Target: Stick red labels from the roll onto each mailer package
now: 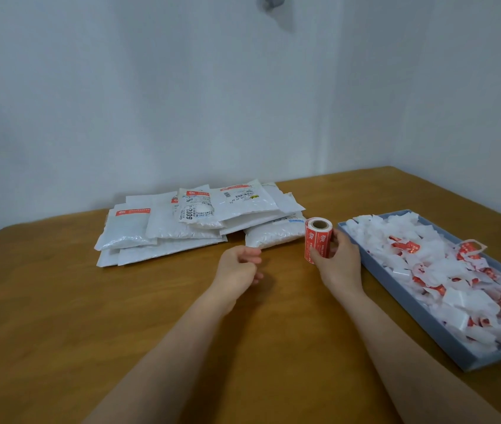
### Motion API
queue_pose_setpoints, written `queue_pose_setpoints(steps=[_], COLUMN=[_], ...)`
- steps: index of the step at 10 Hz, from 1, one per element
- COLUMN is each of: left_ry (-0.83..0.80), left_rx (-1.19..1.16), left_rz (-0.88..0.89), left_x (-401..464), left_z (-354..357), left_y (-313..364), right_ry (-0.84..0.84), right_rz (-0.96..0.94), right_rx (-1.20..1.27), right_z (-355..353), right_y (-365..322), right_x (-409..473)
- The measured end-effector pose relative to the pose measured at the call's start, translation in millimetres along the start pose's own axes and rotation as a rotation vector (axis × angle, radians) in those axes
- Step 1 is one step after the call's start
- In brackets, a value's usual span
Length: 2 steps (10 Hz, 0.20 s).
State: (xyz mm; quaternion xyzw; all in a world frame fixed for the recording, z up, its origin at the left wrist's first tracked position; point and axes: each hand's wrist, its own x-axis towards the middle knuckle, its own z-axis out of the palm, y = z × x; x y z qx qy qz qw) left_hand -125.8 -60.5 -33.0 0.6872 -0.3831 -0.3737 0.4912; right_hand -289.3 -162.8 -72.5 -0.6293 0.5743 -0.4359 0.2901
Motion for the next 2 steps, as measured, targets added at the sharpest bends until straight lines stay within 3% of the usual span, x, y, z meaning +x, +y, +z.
queue_pose_setpoints(steps=[2], left_ry=[0.017], left_rx=[0.009], left_rz=[0.014], left_x=[-13.3], left_z=[-11.9], left_y=[5.2], right_ry=[0.019], right_rz=[-0.031], right_rx=[-0.113], right_z=[-11.0], right_y=[-10.3], right_x=[-7.2])
